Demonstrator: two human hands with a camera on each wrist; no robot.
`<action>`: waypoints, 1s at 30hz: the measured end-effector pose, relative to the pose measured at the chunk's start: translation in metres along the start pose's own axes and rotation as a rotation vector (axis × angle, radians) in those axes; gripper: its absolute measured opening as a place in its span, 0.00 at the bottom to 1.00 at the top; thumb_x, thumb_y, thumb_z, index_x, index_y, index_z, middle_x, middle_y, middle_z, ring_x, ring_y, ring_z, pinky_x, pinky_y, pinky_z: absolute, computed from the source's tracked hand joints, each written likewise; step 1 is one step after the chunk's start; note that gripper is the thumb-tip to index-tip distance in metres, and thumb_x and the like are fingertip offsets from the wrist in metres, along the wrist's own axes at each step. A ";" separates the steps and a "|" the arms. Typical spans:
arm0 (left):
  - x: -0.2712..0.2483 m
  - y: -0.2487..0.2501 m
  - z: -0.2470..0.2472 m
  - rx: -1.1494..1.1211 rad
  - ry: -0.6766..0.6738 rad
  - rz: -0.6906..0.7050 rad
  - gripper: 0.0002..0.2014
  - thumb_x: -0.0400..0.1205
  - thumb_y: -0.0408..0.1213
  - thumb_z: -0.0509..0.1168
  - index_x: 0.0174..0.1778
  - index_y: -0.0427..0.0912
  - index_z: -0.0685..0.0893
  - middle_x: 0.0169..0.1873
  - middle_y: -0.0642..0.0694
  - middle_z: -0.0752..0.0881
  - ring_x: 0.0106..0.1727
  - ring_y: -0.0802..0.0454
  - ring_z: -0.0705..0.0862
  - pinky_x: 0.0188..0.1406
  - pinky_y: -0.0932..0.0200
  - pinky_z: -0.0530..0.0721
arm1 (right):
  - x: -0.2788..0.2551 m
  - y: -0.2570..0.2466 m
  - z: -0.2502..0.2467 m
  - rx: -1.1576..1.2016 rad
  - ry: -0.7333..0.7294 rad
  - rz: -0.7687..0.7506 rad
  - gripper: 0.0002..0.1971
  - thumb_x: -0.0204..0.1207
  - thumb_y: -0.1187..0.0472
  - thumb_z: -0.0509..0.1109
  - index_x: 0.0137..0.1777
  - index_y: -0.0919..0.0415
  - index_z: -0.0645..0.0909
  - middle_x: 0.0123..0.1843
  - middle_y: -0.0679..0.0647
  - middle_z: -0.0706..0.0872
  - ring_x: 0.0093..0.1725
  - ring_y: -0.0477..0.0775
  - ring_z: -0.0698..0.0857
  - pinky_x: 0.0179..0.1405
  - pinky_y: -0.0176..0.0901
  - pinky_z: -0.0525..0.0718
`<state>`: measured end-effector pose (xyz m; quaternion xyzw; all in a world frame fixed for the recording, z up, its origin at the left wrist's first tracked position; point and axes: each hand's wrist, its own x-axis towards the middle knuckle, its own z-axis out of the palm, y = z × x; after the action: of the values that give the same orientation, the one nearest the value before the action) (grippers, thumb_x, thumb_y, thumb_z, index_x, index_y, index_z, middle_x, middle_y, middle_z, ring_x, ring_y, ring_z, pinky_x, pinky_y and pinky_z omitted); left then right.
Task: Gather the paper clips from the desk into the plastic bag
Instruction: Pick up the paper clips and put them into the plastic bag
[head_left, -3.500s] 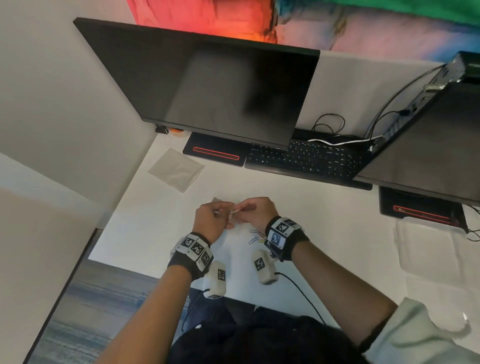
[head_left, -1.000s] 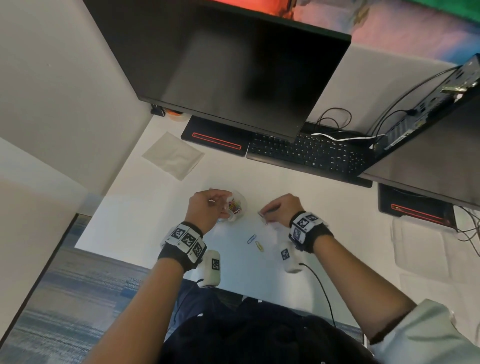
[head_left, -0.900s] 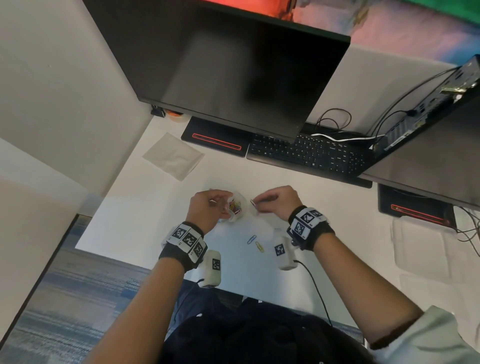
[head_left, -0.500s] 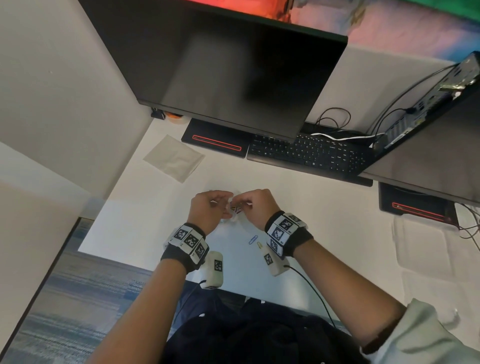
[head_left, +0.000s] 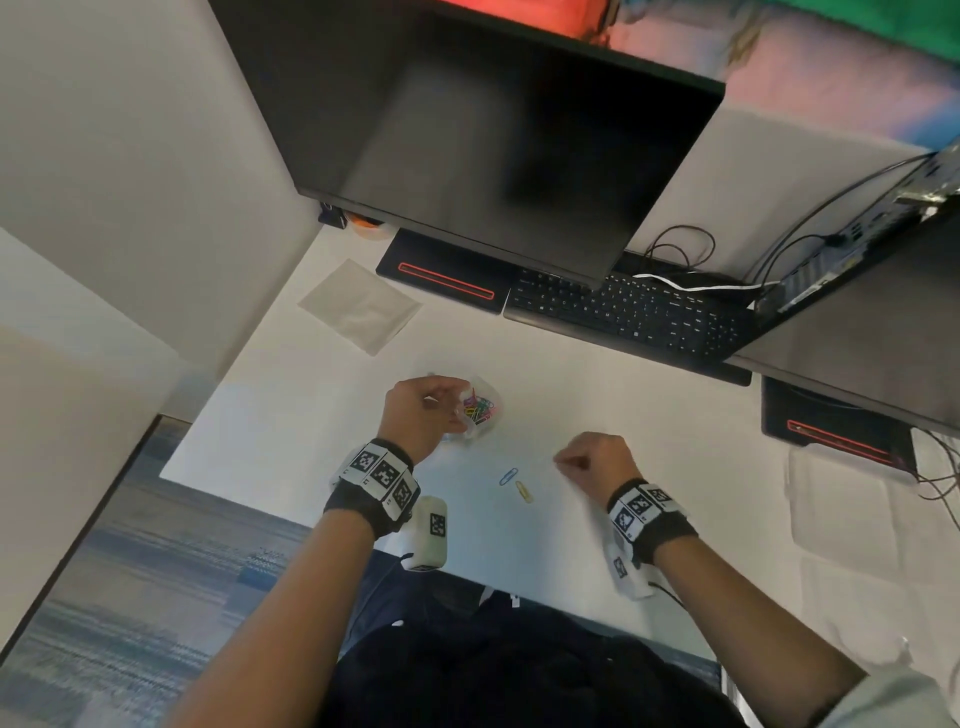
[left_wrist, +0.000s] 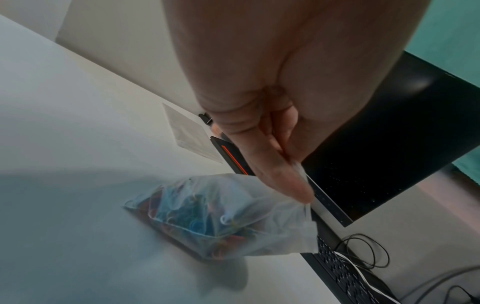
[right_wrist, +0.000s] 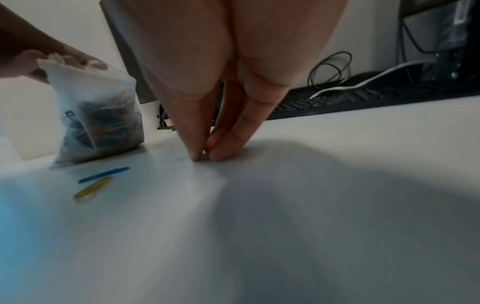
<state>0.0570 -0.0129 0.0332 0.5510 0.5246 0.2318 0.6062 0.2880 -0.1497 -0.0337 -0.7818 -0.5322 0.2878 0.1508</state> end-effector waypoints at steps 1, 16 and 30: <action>-0.002 0.001 0.000 0.009 0.000 0.002 0.08 0.84 0.25 0.66 0.52 0.36 0.90 0.40 0.37 0.87 0.37 0.39 0.90 0.36 0.59 0.91 | 0.001 -0.004 0.004 0.030 0.034 0.001 0.03 0.70 0.63 0.78 0.42 0.55 0.92 0.41 0.52 0.91 0.41 0.49 0.88 0.47 0.35 0.83; -0.005 -0.008 -0.006 0.026 0.029 0.001 0.11 0.84 0.25 0.63 0.52 0.40 0.90 0.38 0.37 0.86 0.38 0.36 0.91 0.49 0.41 0.92 | -0.001 -0.017 0.030 -0.297 -0.335 -0.604 0.17 0.73 0.67 0.68 0.62 0.64 0.83 0.58 0.60 0.81 0.49 0.58 0.82 0.47 0.47 0.83; -0.002 -0.006 -0.003 0.023 0.021 -0.017 0.10 0.84 0.26 0.64 0.52 0.38 0.91 0.35 0.40 0.85 0.31 0.46 0.90 0.47 0.42 0.92 | -0.003 -0.010 0.026 -0.172 -0.253 -0.347 0.05 0.76 0.55 0.70 0.43 0.53 0.86 0.44 0.48 0.85 0.43 0.48 0.82 0.48 0.43 0.82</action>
<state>0.0518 -0.0154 0.0288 0.5510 0.5383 0.2263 0.5962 0.2636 -0.1502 -0.0480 -0.6461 -0.6960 0.3069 0.0628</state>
